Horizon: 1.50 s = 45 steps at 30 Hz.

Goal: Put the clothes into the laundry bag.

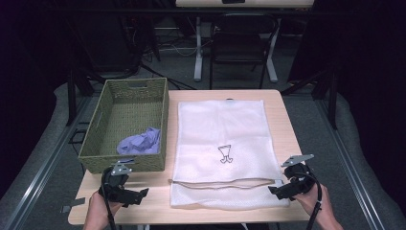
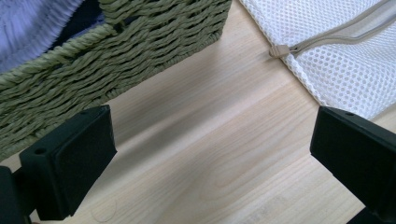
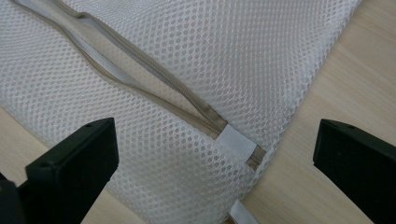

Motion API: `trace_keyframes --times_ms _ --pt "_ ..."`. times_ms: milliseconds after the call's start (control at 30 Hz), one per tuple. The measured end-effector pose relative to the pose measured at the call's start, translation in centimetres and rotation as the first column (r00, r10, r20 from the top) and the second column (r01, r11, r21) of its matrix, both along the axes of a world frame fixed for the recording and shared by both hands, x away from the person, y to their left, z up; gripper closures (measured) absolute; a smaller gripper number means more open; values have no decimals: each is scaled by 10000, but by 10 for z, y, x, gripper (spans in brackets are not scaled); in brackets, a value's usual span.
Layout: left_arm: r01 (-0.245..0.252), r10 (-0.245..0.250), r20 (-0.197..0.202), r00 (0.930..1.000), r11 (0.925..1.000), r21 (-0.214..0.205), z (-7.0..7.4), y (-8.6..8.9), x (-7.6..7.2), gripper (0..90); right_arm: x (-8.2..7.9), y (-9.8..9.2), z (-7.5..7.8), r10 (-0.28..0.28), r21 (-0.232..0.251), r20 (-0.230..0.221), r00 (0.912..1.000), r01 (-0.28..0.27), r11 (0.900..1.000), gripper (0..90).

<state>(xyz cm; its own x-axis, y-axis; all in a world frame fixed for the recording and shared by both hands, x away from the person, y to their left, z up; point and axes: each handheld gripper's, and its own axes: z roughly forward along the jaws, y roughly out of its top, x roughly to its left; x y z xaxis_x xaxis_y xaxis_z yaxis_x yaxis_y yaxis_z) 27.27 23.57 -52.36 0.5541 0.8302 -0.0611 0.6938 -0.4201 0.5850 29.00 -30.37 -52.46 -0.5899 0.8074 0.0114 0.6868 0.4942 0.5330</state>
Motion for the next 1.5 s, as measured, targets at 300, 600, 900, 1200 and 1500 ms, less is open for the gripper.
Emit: trace_keyframes --times_ms 300,600,900,1200,1500 --pt "43 -43 17 10000 10000 62 2 1 -2 1 -3 -1 3 112 -59 205 9997 -111 9999 0" --pt "257 -248 -314 9992 9993 288 -4 -5 -2 0 -4 3 4 401 -119 256 9989 -398 9991 18" --pt "316 -308 -415 9987 9993 187 -4 -5 -2 0 -8 14 13 778 57 467 9959 -781 9969 18" --pt "742 -736 -521 9959 9972 89 -6 -8 -2 0 0 40 19 1510 38 562 9869 -1515 9885 75" --pt "853 -839 -775 9935 9963 141 -11 -7 6 0 21 72 9 2385 -653 493 9699 -2352 9698 167"
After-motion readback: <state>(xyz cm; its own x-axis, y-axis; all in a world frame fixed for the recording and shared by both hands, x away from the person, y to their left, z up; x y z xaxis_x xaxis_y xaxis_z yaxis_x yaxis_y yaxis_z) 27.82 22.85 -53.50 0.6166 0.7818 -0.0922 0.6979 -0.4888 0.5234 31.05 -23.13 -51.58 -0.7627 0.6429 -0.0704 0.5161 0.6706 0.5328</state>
